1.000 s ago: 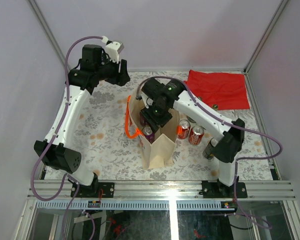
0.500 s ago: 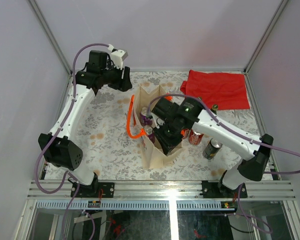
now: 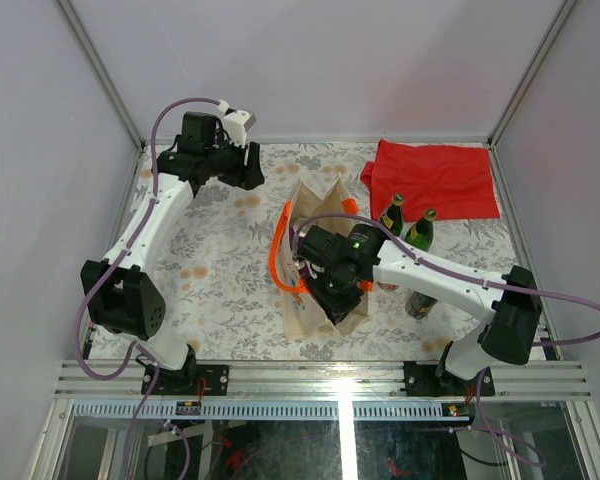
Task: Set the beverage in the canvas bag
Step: Adjust the canvas bag at the center of the board.
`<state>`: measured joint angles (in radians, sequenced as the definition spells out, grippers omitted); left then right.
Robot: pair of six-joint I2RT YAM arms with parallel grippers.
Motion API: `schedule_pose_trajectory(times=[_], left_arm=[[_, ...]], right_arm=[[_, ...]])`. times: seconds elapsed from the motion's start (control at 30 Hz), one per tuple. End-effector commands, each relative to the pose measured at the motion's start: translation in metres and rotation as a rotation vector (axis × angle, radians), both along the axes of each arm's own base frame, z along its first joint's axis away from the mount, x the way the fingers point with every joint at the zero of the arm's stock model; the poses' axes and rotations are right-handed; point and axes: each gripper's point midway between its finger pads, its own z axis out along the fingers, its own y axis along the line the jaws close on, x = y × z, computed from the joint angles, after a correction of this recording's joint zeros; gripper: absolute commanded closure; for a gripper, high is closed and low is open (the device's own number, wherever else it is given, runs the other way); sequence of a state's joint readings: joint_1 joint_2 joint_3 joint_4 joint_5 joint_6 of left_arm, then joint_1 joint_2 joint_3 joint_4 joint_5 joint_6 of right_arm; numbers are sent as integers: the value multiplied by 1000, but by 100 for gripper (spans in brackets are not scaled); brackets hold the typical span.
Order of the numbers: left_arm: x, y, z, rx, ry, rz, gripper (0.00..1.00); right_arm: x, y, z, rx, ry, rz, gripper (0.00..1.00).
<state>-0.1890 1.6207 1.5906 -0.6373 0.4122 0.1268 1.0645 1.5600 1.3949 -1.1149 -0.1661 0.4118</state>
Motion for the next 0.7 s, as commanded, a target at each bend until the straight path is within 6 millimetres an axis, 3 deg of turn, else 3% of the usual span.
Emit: schedule_pose_trajectory(times=[0.0,0.13,0.23,0.43,0.67], left_arm=[[9,-3,6,-22,-54,-11,42],[7,-1,6,-11,-57,-13,42],[8,-2,7,-4,-49,-20,42],[15,-2,9,11,-43,-29,42],[16,-2,5,20,-25,-20,42]], right_arm=[[10,8,-8,15,-65,1,70],[28,18,-6,4,-131,20,69],[58,22,5,-13,-251,-17,66],[99,26,7,-13,-356,-105,49],[106,43,-8,9,-331,-68,42]])
